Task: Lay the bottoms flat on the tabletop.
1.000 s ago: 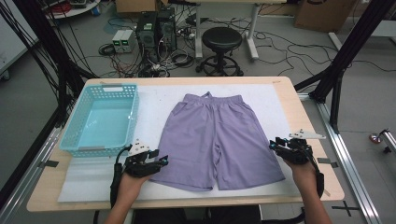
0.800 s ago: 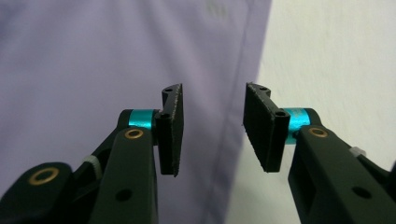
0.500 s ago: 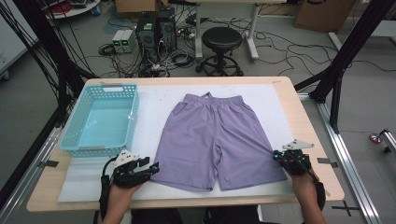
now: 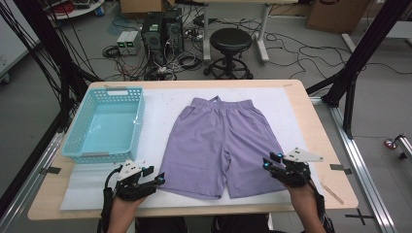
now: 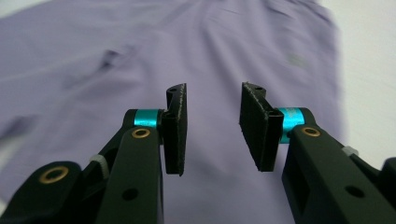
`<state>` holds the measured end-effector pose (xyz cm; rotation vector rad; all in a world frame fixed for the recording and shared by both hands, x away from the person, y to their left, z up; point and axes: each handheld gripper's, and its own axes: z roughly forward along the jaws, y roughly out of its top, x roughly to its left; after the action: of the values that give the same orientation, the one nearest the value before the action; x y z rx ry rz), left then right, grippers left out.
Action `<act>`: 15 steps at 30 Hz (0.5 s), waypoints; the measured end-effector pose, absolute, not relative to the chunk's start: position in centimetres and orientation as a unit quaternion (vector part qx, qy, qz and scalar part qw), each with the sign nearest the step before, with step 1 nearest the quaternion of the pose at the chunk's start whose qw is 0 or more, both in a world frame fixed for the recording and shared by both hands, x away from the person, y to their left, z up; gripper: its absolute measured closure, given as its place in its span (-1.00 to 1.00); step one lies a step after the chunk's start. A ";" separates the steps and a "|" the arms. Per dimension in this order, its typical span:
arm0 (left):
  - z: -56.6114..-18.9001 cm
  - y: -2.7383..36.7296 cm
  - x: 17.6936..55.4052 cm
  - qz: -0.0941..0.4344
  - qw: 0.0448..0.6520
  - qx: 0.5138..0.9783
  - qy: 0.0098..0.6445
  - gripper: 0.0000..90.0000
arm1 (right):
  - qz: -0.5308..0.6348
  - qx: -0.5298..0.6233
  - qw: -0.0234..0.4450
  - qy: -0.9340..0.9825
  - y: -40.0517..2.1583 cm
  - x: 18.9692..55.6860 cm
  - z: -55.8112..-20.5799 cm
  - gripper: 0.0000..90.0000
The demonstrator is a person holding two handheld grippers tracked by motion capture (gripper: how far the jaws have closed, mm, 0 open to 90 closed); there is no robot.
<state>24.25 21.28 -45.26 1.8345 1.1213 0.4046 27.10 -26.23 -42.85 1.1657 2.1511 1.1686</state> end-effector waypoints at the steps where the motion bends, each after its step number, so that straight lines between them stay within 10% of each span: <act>1: -45.4 21.3 24.4 0.163 0.456 0.746 0.457 0.05 | 0.426 0.409 0.207 0.780 -25.5 27.1 -42.8 0.40; 15: -45.5 21.9 24.3 0.157 0.452 0.743 0.468 0.15 | 0.441 0.258 0.089 0.855 -16.1 26.3 -44.3 0.44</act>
<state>24.27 21.87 -45.54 1.8359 1.1569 0.3885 26.32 -16.10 -44.27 0.7689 2.5434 1.3115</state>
